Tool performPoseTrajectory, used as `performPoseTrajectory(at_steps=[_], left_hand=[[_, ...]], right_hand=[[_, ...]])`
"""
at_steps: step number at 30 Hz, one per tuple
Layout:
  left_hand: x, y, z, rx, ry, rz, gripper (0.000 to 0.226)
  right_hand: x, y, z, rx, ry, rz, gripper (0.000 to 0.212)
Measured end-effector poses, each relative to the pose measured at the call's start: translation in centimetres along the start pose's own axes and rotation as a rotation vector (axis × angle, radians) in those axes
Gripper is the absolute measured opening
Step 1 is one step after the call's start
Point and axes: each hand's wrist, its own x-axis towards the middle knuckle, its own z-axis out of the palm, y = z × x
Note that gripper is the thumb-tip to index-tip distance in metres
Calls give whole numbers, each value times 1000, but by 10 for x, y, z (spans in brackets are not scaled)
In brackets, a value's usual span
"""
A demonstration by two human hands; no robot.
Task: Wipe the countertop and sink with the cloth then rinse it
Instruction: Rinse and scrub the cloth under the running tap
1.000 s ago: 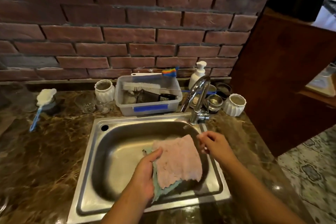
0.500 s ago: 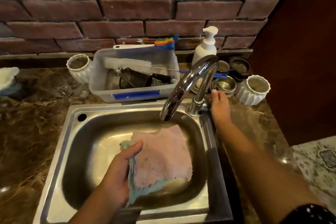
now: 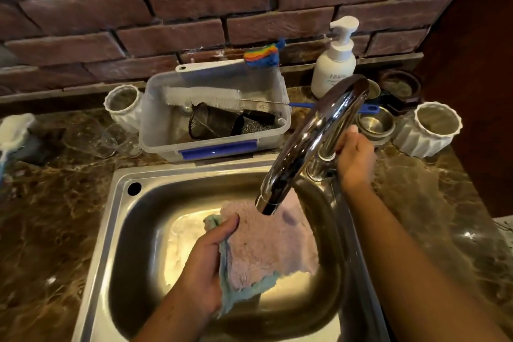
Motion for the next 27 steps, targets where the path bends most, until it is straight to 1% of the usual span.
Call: performPoseTrajectory(at_steps=[2,8,15,18,21,23,25,26,27], left_hand=[[-1,-2,-1,-6,-4,0,47],[-3,-7,-4,0,34,-10,50],[-7,-8,-7,-4,-3,-17,54],[-9,-8,-10,-3,-28,-35,51],[-7,-11,-17,-17,-66,-34,47],[-8,-14,-18,-35,-90,-24,45],[-9,-16,-19,-42,-101,-15,40],[-10,-16,-19,-47,-93,-13,38],[-9,-17,-21,-55,-80,-9,36]], right_hand=[[-2,-1,1,-35,29,-4,56],[-7,-10,-1,-42,79,5,52],[-11,-13,0,-5,129,62,50],[-10,-13,0,1,155,75,53],[-13,-15,-1,17,130,79,57],[-16,-15,-5,44,66,81,48],[-23,-12,-12,53,14,63,30],[-32,-10,-17,60,19,49,24],[-45,-9,-21,62,63,35,26]])
